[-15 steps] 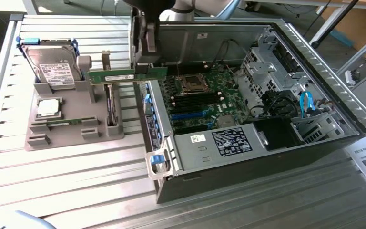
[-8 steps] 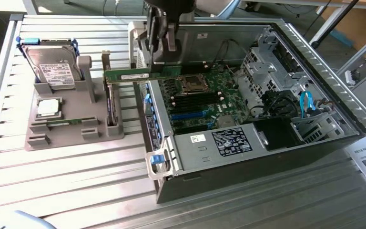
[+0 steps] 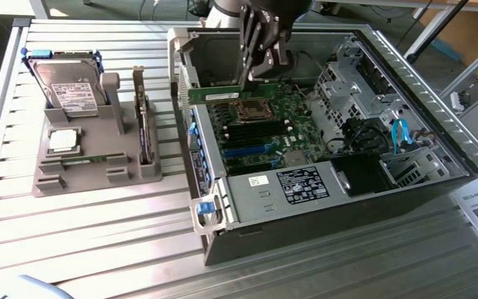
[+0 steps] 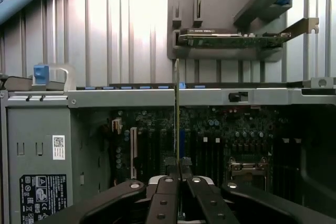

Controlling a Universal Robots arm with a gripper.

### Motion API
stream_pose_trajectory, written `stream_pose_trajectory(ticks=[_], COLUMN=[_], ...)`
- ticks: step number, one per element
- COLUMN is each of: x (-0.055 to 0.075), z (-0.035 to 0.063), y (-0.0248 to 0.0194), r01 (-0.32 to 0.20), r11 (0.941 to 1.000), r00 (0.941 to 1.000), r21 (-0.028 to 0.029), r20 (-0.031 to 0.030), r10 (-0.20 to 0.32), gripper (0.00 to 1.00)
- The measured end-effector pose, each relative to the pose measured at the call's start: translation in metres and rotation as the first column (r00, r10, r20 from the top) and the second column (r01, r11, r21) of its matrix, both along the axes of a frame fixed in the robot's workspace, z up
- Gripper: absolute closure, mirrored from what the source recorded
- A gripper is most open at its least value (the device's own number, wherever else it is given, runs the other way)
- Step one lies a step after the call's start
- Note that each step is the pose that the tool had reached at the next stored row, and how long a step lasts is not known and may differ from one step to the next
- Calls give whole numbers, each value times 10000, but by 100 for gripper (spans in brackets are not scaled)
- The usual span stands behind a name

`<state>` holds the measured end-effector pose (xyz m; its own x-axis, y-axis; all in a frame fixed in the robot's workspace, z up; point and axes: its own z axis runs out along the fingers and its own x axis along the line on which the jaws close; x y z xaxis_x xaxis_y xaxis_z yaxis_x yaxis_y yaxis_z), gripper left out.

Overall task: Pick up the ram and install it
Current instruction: 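Pick up the ram and move it above insertion slot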

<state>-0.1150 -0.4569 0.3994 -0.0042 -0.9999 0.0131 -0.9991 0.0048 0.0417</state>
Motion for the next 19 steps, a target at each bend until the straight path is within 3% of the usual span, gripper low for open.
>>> stream_pose_trajectory(ticks=[19], x=[641], z=[0], y=[7], r01=[-54], r11=[10000], r00=[10000], r21=[0], r20=[-1], r10=[54], gripper=[88])
